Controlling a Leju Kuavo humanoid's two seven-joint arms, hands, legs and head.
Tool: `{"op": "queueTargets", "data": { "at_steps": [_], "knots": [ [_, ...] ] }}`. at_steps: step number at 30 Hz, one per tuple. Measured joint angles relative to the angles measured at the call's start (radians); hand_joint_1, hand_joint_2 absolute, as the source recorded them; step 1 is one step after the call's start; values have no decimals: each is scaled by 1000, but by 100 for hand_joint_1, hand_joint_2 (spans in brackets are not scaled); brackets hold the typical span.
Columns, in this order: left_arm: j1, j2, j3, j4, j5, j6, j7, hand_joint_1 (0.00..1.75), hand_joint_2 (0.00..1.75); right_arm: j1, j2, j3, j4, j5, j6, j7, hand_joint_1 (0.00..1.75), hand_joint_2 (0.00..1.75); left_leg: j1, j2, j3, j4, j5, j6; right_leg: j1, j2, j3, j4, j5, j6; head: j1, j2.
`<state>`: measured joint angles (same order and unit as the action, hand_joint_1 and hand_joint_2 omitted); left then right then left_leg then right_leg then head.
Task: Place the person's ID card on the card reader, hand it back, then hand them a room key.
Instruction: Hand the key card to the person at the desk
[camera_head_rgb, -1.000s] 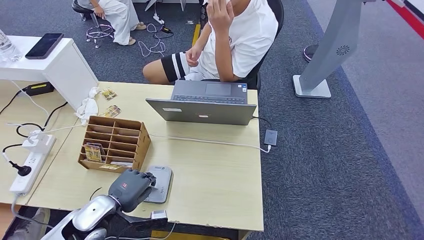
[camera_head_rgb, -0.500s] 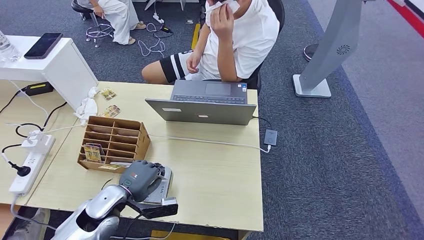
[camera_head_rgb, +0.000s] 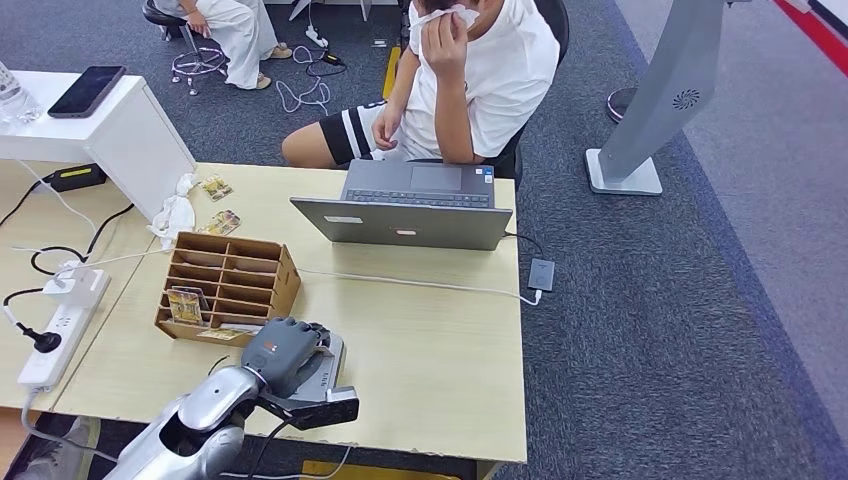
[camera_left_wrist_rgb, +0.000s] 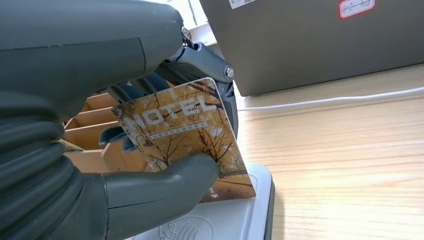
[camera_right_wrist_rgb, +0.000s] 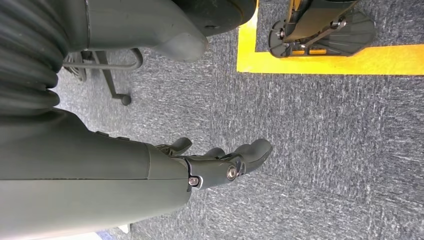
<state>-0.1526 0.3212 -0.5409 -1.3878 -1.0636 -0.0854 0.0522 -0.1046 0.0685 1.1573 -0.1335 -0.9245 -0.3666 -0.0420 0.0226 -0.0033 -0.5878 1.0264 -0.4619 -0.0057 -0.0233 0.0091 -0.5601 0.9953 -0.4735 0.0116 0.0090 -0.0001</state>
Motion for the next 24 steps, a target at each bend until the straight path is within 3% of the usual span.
{"op": "queueTargets", "data": {
  "at_steps": [11, 14, 19, 24],
  "knots": [
    [-3, 18, 0, 10, -2, -19, 18, 175, 175, -1, 0, 13, 0, 6, 0, 5, 0, 175, 0, 0, 1, 0, 0, 0, 0, 0, 2, 0, 0, 0, 0, 0],
    [-4, 11, 0, 9, -18, 55, 15, 175, 175, -1, 0, 13, 0, -6, -1, 9, 0, 175, 1, 0, 1, 0, 1, -1, 0, 0, 1, 0, 0, 0, 0, 0],
    [-44, -45, 11, -49, -95, 278, 10, 175, 175, -1, 0, 14, 0, -14, -4, 8, 0, 175, 1, -1, -2, 0, 3, 1, 0, -1, -1, 0, 2, 1, 0, 0],
    [-88, -90, 32, -127, -124, 335, 7, 175, 175, -1, 0, 15, 0, -13, -4, 7, 0, 175, 0, 1, -2, 0, 3, 1, 0, 1, -1, 0, 3, 2, 0, 0]
  ]
}}
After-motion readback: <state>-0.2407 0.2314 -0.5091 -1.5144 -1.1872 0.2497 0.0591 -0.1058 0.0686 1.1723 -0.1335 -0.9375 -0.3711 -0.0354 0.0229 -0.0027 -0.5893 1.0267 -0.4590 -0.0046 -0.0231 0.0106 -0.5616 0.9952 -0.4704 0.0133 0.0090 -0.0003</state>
